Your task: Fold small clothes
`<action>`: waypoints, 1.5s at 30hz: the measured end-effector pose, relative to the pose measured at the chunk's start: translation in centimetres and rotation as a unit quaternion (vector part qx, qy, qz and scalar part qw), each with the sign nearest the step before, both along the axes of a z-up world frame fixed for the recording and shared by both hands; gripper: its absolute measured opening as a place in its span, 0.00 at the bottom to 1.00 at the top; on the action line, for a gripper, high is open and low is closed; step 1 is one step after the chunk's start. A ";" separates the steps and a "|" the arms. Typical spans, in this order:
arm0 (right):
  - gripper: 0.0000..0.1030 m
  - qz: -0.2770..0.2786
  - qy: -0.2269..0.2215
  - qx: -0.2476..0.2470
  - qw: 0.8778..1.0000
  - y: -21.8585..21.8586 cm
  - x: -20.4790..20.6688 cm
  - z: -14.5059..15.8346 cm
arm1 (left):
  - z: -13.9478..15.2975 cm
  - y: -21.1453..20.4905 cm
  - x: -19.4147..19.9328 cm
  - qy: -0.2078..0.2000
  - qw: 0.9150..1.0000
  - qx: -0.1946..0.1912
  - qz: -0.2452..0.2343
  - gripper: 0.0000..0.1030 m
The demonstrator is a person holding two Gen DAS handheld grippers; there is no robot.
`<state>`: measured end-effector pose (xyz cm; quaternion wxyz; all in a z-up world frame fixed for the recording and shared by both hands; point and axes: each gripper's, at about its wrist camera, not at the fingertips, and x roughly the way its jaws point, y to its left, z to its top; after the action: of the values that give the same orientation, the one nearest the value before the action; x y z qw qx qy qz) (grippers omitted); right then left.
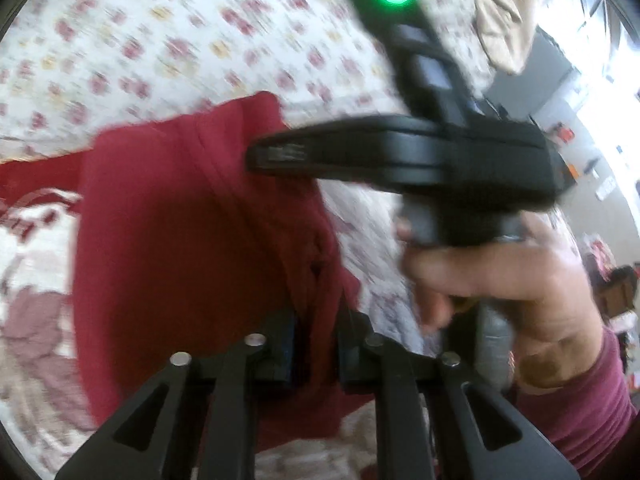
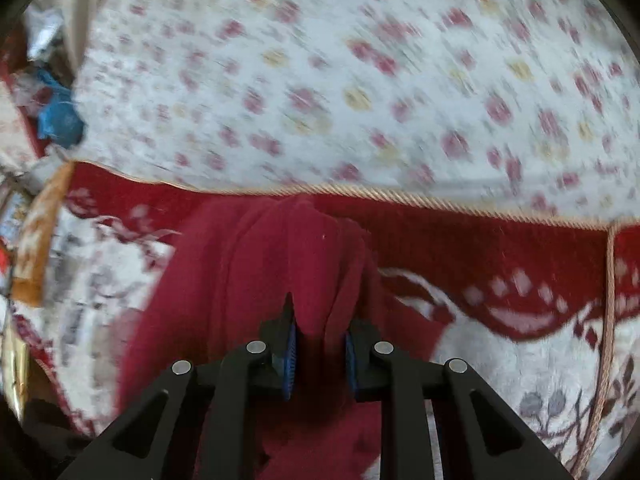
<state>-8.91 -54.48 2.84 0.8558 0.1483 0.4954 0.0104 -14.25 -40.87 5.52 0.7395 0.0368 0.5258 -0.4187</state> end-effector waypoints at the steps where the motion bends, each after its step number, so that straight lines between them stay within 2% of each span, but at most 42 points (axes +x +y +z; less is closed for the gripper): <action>1: 0.21 -0.003 0.006 0.006 1.000 -0.3 0.1 -1.0 | -0.4 -0.3 -0.2 0.007 1.000 0.001 -0.010 0.27; 2: 0.23 -0.011 0.003 0.017 1.000 -0.6 -0.1 -1.4 | -0.3 -0.3 -0.5 0.007 1.000 -0.002 -0.017 0.32; 3: 0.26 -0.021 -0.004 0.030 0.999 -1.0 -0.4 -1.3 | 0.1 0.0 -0.7 0.005 1.000 -0.006 -0.025 0.44; 4: 0.33 -0.028 -0.006 0.040 0.999 -1.3 -0.8 -1.2 | 0.6 0.3 -0.8 0.006 0.999 -0.010 -0.031 0.55; 5: 0.45 -0.040 -0.005 0.050 0.998 -1.9 -1.2 -0.8 | 1.5 1.3 -1.0 0.001 0.999 -0.018 -0.037 0.58; 7: 0.57 -0.055 -0.011 0.050 0.997 -2.6 -2.5 0.3 | 3.3 3.5 -1.3 -0.029 0.999 -0.022 -0.032 0.63; 9: 0.57 -0.046 -0.030 0.061 0.997 -2.4 -4.5 1.7 | 4.5 5.8 -1.4 -0.071 0.997 -0.011 -0.015 0.66; 11: 0.57 -0.026 -0.052 0.071 0.996 -1.4 -7.0 3.3 | 4.9 8.1 -0.9 -0.113 0.993 0.018 0.020 0.68; 13: 0.57 -0.009 -0.069 0.061 0.996 0.2 -8.6 4.2 | 4.1 9.9 0.1 -0.127 0.989 0.050 0.056 0.68; 16: 0.57 0.009 -0.083 0.038 0.996 3.0 -10.4 4.6 | 1.8 11.1 0.3 -0.128 0.984 0.086 0.085 0.68; 18: 0.56 0.029 -0.068 0.003 0.997 4.8 -11.5 3.4 | 0.2 10.7 0.8 -0.112 0.987 0.088 0.079 0.68; 20: 0.44 0.035 -0.011 -0.040 0.998 6.0 -12.3 0.3 | -1.4 10.6 0.7 -0.096 0.988 0.096 0.071 0.68; 22: 0.43 0.031 -0.003 -0.029 0.999 5.6 -13.4 -1.0 | -2.1 10.3 0.1 -0.091 0.989 0.101 0.060 0.68; 23: 0.43 0.019 -0.005 -0.004 1.000 5.0 -14.3 -1.1 | -1.9 10.3 -0.3 -0.093 0.989 0.100 0.057 0.69; 26: 0.44 -0.008 -0.017 0.033 0.999 3.8 -15.6 0.2 | -1.4 9.9 -0.6 -0.107 0.988 0.099 0.058 0.71; 28: 0.50 -0.026 -0.042 0.056 0.997 3.3 -16.4 1.6 | -1.4 10.3 -0.4 -0.107 0.988 0.096 0.062 0.71; 30: 0.52 -0.027 -0.063 0.044 0.997 3.7 -16.0 2.9 | -1.3 10.3 -0.5 -0.111 0.987 0.099 0.061 0.72; 33: 0.52 -0.022 -0.065 0.015 0.998 4.7 -14.2 3.1 | -1.5 10.1 -0.6 -0.117 0.986 0.103 0.063 0.72; 34: 0.51 -0.021 -0.058 0.007 0.998 5.1 -13.7 2.7 | -1.5 10.1 -0.6 -0.118 0.986 0.103 0.065 0.73; 35: 0.34 -0.020 -0.048 -0.002 0.999 5.4 -13.2 2.1 | -1.5 10.2 -0.6 -0.119 0.985 0.104 0.067 0.74; 36: 0.23 -0.020 -0.041 -0.007 0.999 5.5 -13.0 1.6 | -1.4 10.2 -0.6 -0.120 0.985 0.104 0.068 0.75; 37: 0.17 -0.021 -0.040 -0.007 0.999 5.6 -13.2 1.3 | -1.4 10.3 -0.6 -0.120 0.985 0.104 0.068 0.76; 40: 0.11 -0.022 -0.048 -0.009 0.999 5.5 -14.6 1.2 | -1.4 10.4 -0.7 -0.120 0.985 0.103 0.069 0.77; 45: 0.11 -0.030 -0.039 -0.002 0.999 4.6 -15.6 -0.2 | -1.3 10.3 -0.7 -0.119 0.985 0.100 0.074 0.79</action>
<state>-24.53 -49.83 2.66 0.8746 0.1607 0.4574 -0.0106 -14.92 -30.57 4.20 0.8186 0.1212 0.4743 -0.3004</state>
